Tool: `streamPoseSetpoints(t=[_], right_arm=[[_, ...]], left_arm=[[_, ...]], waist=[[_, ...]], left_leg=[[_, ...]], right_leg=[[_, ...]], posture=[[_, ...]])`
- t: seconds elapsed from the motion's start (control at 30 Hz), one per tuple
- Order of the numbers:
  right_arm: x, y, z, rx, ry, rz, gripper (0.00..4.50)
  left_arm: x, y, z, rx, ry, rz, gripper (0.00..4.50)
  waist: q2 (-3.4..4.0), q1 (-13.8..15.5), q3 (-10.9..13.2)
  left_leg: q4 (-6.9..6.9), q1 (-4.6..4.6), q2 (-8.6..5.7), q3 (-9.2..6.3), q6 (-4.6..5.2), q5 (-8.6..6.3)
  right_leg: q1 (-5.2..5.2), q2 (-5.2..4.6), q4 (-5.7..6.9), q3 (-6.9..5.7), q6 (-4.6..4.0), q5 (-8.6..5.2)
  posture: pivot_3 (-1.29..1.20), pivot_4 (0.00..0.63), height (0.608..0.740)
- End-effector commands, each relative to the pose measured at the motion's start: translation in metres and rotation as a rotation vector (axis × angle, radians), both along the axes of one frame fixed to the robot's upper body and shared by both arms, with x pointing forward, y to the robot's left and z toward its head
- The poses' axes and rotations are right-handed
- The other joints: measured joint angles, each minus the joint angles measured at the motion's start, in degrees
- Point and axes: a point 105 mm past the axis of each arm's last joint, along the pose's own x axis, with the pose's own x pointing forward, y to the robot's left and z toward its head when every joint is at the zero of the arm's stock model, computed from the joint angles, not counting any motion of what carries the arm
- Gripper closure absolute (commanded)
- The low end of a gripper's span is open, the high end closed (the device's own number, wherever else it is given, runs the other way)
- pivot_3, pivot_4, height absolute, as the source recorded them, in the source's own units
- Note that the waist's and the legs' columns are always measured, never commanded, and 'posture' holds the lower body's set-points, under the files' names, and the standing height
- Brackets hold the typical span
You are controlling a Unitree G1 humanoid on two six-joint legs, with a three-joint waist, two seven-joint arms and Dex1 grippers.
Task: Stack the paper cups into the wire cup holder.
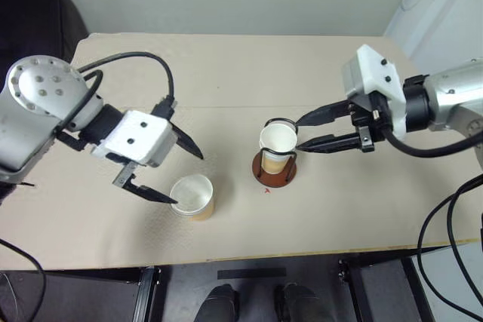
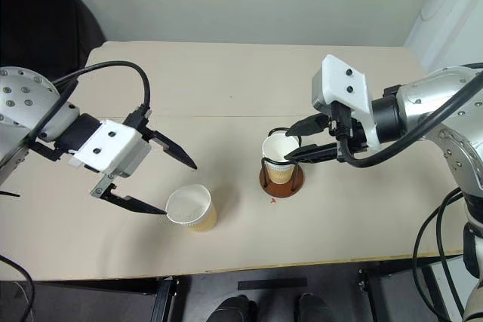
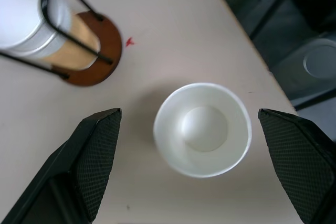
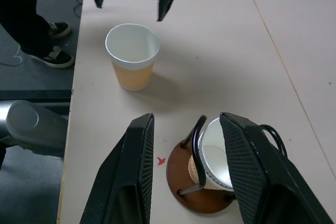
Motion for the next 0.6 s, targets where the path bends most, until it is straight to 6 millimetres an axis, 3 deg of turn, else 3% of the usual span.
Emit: streamPoseSetpoints(t=[0.03,0.6], right_arm=[[-0.001,0.0,0.008,-0.005,-0.048,0.011,2.57],[-0.002,-0.004,0.015,-0.034,-0.062,0.015,2.57]], left_arm=[[-0.009,0.001,0.007,0.044,-0.023,-0.056,0.0],[0.0,0.003,-0.003,0.129,-0.058,-0.108,0.0]], waist=[[0.0,-0.04,0.0],[0.0,-0.05,0.0]], left_leg=[[0.0,0.0,0.0,0.0,0.0,0.0],[-0.01,0.0,0.0,0.0,0.0,0.0]], right_leg=[[0.0,0.0,0.0,0.0,0.0,0.0],[0.01,-0.01,0.02,0.0,-0.01,0.0]], posture=[[0.0,0.15,0.74],[0.0,0.15,0.74]])
